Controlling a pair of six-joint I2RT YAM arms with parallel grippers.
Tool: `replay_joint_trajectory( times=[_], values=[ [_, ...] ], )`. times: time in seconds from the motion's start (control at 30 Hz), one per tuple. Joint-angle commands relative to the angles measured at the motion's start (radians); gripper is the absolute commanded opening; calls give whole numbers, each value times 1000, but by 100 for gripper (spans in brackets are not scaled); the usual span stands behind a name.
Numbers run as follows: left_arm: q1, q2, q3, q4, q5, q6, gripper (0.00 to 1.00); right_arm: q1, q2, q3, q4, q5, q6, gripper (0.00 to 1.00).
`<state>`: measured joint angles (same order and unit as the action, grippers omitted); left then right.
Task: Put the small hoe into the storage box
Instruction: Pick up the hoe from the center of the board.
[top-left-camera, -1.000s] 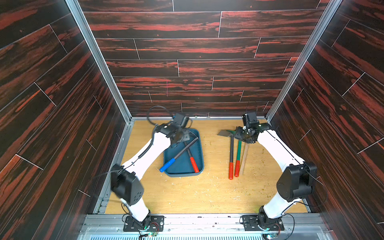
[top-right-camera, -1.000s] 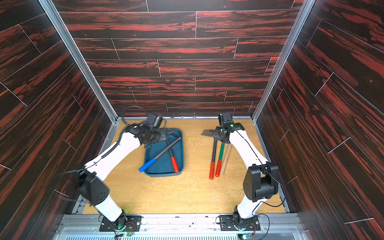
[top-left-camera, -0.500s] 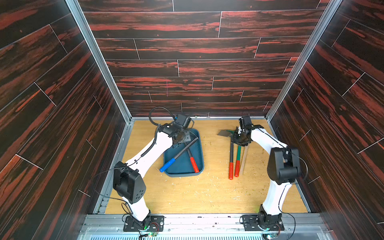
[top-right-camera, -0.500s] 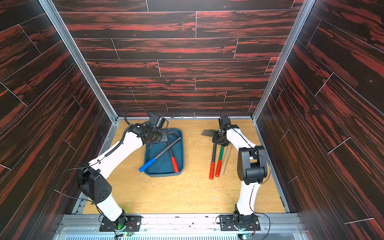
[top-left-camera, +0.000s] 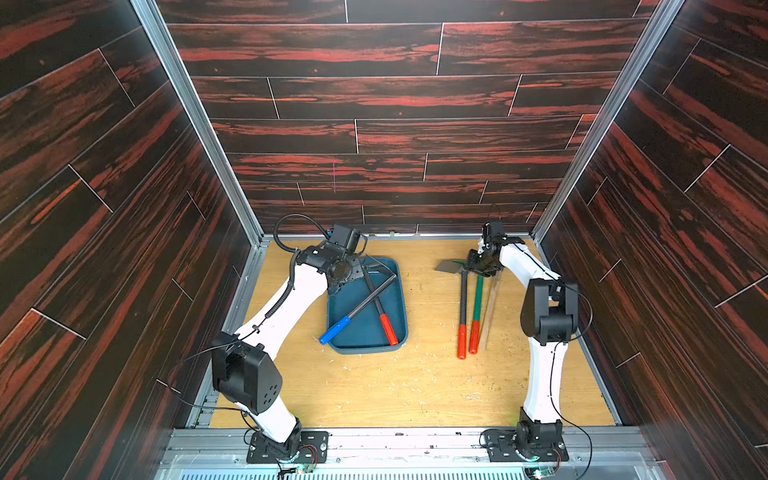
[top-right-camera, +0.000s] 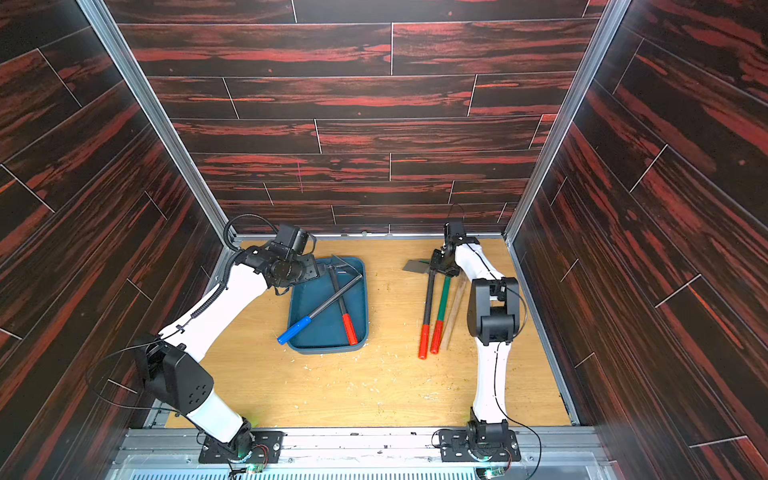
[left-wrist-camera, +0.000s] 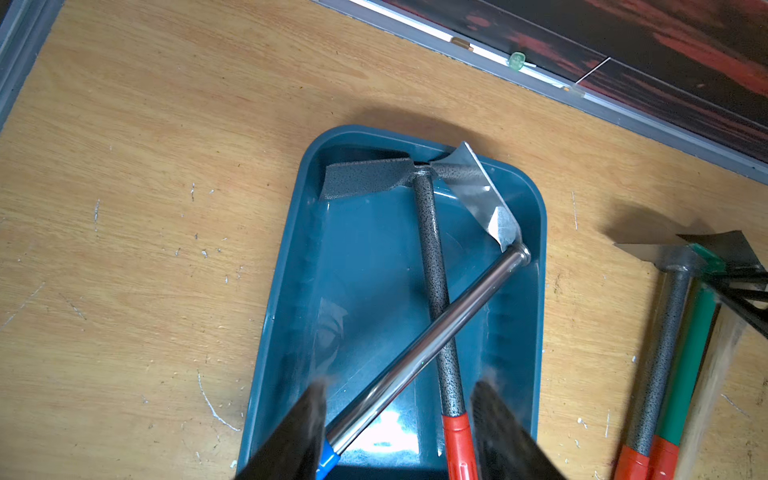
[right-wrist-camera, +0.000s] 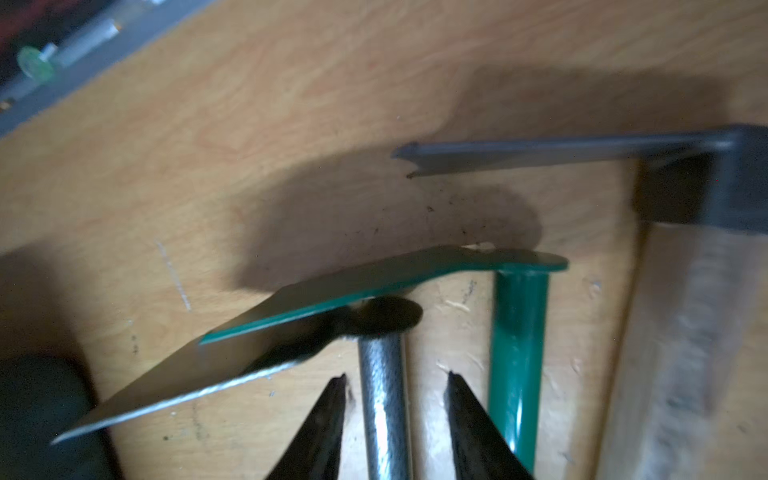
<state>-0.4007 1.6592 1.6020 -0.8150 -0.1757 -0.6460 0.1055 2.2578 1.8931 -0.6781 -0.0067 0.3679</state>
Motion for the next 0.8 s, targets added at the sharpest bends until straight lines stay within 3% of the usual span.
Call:
replay_joint_trajectory(
  times=[0.0, 0.47, 0.77],
  values=[
    [12, -51, -21, -21, -5, 9, 59, 6, 17, 3, -36, -57, -28, 43],
    [147, -76, -96, 4, 75, 5, 59, 12, 55, 10, -43, -82, -42, 42],
    [226, -96, -185, 22, 98, 12, 58, 47, 114, 51, -60, -48, -45, 36]
  ],
)
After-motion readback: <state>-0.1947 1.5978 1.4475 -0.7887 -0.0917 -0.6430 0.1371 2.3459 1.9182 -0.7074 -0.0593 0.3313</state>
